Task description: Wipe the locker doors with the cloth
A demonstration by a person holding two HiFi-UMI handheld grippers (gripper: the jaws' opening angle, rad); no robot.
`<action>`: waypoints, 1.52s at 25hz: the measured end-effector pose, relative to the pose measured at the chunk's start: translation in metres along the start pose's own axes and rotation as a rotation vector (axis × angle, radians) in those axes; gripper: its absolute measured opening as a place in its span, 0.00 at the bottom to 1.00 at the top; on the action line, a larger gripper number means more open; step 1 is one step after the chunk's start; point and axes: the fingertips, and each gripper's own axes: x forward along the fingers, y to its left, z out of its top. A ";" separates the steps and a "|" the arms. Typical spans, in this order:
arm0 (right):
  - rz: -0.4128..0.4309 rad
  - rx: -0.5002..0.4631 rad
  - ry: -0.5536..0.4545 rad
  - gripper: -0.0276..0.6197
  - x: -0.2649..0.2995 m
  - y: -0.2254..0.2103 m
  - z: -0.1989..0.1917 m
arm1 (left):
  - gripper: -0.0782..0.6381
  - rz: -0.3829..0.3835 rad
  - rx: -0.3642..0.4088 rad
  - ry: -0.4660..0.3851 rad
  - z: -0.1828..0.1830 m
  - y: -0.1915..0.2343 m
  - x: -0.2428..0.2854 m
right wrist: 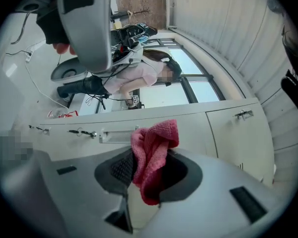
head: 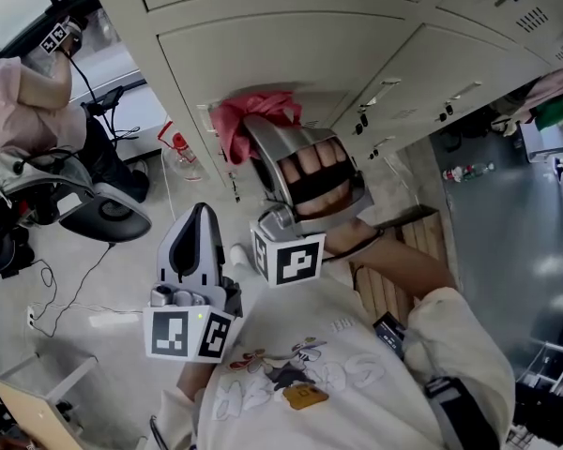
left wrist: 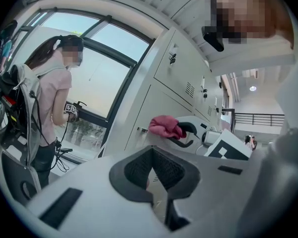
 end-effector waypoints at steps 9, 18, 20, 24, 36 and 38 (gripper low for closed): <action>-0.013 0.006 0.062 0.23 0.020 -0.007 -0.018 | 0.12 0.009 -0.001 0.004 -0.001 0.000 -0.003; 0.068 -0.017 0.063 0.23 0.026 0.047 -0.018 | 0.12 0.031 -0.009 0.013 -0.005 0.009 -0.002; 0.096 -0.027 0.065 0.23 0.026 0.064 -0.021 | 0.12 0.036 -0.009 0.014 -0.005 0.010 -0.001; 0.137 -0.033 0.065 0.23 0.028 0.099 -0.025 | 0.12 0.044 -0.008 0.016 -0.005 0.013 0.000; 0.237 -0.037 0.067 0.23 0.034 0.193 -0.029 | 0.12 0.068 -0.008 0.020 -0.004 0.021 0.001; 0.242 -0.040 0.065 0.23 0.035 0.207 -0.027 | 0.12 0.071 -0.008 0.017 -0.003 0.022 0.000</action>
